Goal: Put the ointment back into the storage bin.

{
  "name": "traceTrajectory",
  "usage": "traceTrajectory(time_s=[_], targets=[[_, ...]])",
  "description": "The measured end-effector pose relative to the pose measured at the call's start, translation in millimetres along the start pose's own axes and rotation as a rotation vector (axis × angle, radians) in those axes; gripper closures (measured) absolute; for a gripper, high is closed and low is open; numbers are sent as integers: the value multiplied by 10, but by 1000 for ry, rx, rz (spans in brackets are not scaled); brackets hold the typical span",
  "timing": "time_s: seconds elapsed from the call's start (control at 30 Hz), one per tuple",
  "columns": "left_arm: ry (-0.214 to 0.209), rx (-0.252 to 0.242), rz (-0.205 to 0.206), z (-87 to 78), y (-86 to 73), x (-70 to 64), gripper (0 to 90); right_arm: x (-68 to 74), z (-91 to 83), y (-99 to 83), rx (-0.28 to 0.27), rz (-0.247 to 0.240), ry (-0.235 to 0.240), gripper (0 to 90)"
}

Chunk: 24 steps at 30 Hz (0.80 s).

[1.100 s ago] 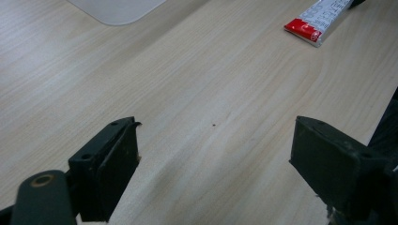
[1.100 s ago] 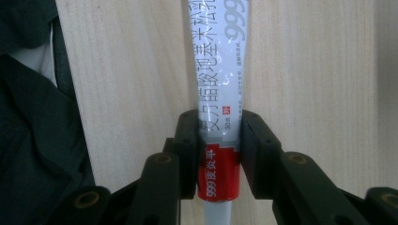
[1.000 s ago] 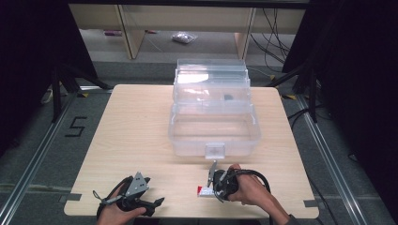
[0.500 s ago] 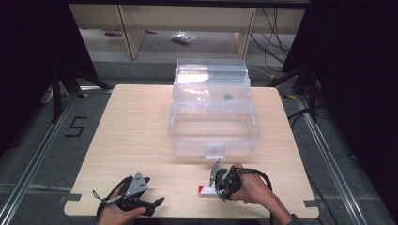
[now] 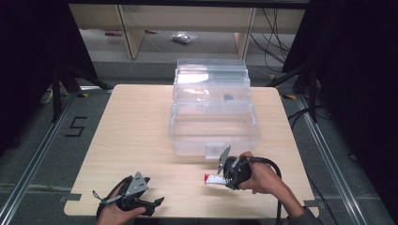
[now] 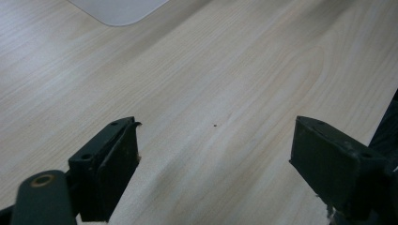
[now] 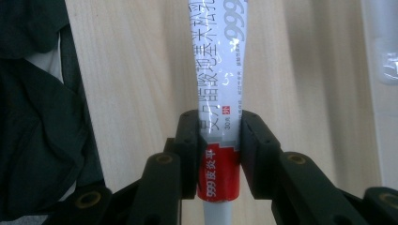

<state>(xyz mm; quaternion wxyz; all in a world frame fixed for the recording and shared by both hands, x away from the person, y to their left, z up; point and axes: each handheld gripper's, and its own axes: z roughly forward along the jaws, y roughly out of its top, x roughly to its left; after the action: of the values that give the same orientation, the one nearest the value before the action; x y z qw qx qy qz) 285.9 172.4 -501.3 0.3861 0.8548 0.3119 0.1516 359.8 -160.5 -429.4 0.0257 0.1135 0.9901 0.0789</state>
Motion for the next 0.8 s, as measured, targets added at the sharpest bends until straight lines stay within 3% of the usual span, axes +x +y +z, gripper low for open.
traceTrajectory(time_s=[0.07,0.1,0.2,0.23,0.4,0.43,0.47,0.5,0.57,0.6,0.8], targets=[[-2,-3,-1,2,1,0,152,-32,-34,-11,-8,-14,1,709],[-3,-3,-4,2,1,-2,152,-39,-90,-23,-6,18,-6,709],[-8,-9,-8,6,-1,-3,152,-145,-224,-50,-32,-7,-16,709],[-2,2,6,3,0,9,151,-154,-272,-61,-21,22,-15,709],[-1,-1,3,5,-2,12,152,-240,-496,-67,-33,43,-32,709],[-1,0,3,5,-2,9,152,-273,-531,-61,-44,22,-33,709],[-2,-1,2,6,-4,11,152,-278,-565,-62,-36,44,-33,709],[-11,-15,-21,14,-5,-4,152,-320,-595,-56,-43,16,-31,709],[-9,-15,-16,12,-4,-2,152,-356,-660,-47,-44,53,-27,709],[-1,0,6,3,-2,14,152,-392,-685,-40,-41,39,-28,709],[0,-3,-4,3,-5,10,151,-562,-805,13,-37,1,-33,709]])
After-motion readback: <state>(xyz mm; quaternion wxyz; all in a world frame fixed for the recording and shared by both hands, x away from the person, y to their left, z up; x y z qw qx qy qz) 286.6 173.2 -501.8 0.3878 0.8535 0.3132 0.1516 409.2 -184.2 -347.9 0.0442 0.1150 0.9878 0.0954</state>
